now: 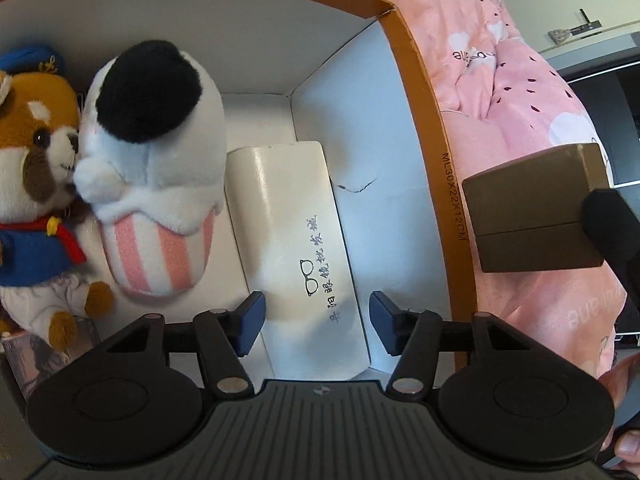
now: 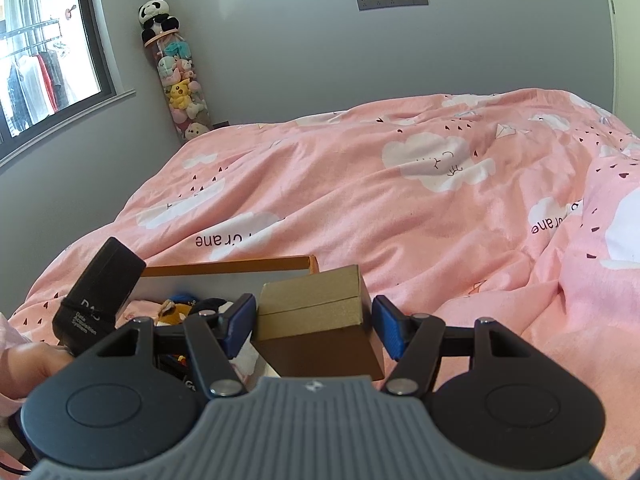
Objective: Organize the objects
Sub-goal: 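Lower the white power bank into the orange box and open the left gripper, then lower the brown box beside the power bank and open the right gripper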
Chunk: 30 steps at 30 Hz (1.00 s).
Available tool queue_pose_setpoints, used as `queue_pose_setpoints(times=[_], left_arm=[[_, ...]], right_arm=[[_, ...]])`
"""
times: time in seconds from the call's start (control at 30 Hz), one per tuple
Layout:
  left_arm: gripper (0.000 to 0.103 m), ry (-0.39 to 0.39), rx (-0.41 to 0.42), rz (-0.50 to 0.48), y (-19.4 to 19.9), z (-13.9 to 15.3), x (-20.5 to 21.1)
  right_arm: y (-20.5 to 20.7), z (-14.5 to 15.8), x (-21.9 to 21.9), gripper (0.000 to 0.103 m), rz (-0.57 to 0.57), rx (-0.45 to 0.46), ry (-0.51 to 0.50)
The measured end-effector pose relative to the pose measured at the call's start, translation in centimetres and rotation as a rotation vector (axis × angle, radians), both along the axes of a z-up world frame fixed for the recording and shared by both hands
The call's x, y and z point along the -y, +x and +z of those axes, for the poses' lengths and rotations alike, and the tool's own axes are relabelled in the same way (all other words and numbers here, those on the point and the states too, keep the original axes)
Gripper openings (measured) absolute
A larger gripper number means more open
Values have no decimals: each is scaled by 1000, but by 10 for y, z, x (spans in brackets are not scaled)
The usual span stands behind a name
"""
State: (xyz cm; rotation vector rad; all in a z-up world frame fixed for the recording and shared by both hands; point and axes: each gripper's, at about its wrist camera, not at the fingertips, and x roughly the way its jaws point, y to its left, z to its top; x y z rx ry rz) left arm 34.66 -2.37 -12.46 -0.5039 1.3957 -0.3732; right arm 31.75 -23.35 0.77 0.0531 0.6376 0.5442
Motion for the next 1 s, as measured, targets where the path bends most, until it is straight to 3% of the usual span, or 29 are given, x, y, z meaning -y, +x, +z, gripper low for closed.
queue_pose_setpoints(times=[0.23, 0.6, 0.73, 1.0], left_arm=[[64, -26, 43, -5, -6, 11, -7], [64, 102, 271, 39, -28, 71, -42], [64, 145, 322, 98, -31, 82, -59], [64, 132, 333, 167, -29, 78, -80]], right_arm=[[-2, 3, 1, 65, 0, -1, 14], [14, 22, -29, 65, 71, -81, 125], [28, 13, -56, 65, 64, -110, 102], [56, -17, -102, 65, 27, -151, -37]])
